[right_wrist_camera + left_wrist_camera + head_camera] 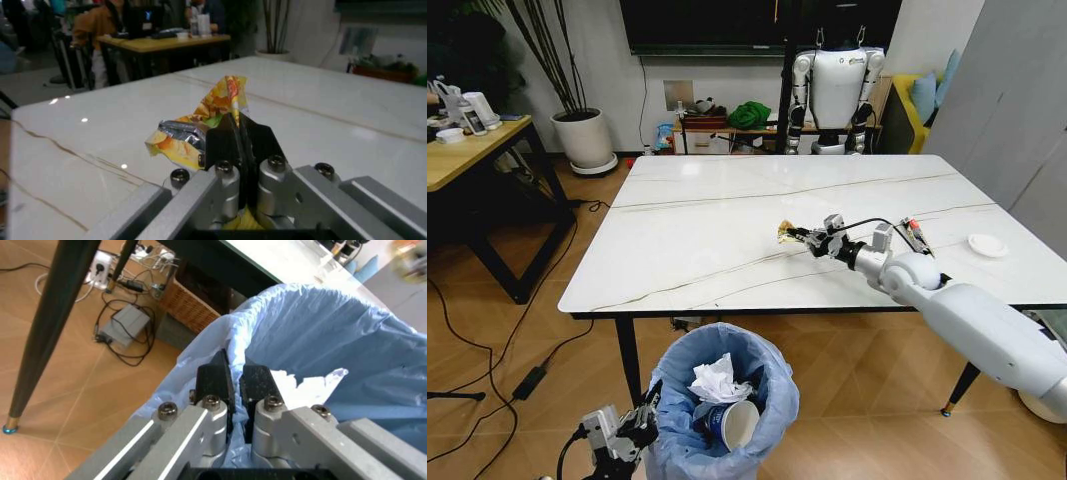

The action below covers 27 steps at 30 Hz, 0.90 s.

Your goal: Pick up the trash bin and place the trash from the table into it.

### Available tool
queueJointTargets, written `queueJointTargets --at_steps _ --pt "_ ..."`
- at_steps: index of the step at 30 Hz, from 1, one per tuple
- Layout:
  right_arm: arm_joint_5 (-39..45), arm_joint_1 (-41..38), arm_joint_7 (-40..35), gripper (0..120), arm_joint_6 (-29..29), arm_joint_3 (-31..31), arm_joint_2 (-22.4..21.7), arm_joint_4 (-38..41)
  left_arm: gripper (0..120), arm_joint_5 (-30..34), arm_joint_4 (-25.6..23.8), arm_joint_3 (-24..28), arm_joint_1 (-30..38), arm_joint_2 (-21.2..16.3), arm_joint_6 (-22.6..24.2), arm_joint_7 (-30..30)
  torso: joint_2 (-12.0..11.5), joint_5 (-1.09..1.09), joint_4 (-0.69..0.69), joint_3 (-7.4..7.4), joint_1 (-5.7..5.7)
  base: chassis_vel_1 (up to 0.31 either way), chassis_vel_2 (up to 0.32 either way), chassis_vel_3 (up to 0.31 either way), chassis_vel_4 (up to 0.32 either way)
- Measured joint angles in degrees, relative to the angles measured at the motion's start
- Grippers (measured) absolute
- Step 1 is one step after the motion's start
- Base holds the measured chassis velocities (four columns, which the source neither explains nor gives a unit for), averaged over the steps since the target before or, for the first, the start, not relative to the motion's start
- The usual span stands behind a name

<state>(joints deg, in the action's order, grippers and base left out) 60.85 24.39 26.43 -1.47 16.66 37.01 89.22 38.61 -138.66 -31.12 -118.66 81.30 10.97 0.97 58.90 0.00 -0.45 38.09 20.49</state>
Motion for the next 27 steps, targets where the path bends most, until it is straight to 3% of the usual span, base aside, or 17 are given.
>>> queueJointTargets --at_steps 3,13,21,27 --pt "1.77 1.53 3.84 0 -1.85 -0.89 -6.75 10.43 0 -0.04 -0.37 1.05 0.34 -0.83 0.06 0.50 0.00 -0.01 -0.02 -0.01 -0.01 0.000 0.000 0.000 0.000" --pt "-2.36 3.62 7.52 0 -2.75 2.81 -13.16 28.18 0 -0.17 -1.85 1.36 0.95 -0.70 0.07 0.75 0.00 -0.01 0.04 -0.01 -0.02 0.000 0.000 0.000 0.000" --pt "-7.06 3.68 9.52 0 -3.66 8.31 -16.06 31.22 0 -0.19 -1.77 2.30 1.75 -0.05 0.14 0.87 0.00 0.00 0.01 0.00 -0.02 0.000 0.000 0.000 0.000" --pt "-9.71 3.58 9.56 0 -3.44 11.15 -15.67 30.90 0 -0.52 -1.14 3.10 2.05 0.50 0.18 0.82 0.00 0.01 0.02 0.00 -0.02 0.000 0.000 0.000 0.000"
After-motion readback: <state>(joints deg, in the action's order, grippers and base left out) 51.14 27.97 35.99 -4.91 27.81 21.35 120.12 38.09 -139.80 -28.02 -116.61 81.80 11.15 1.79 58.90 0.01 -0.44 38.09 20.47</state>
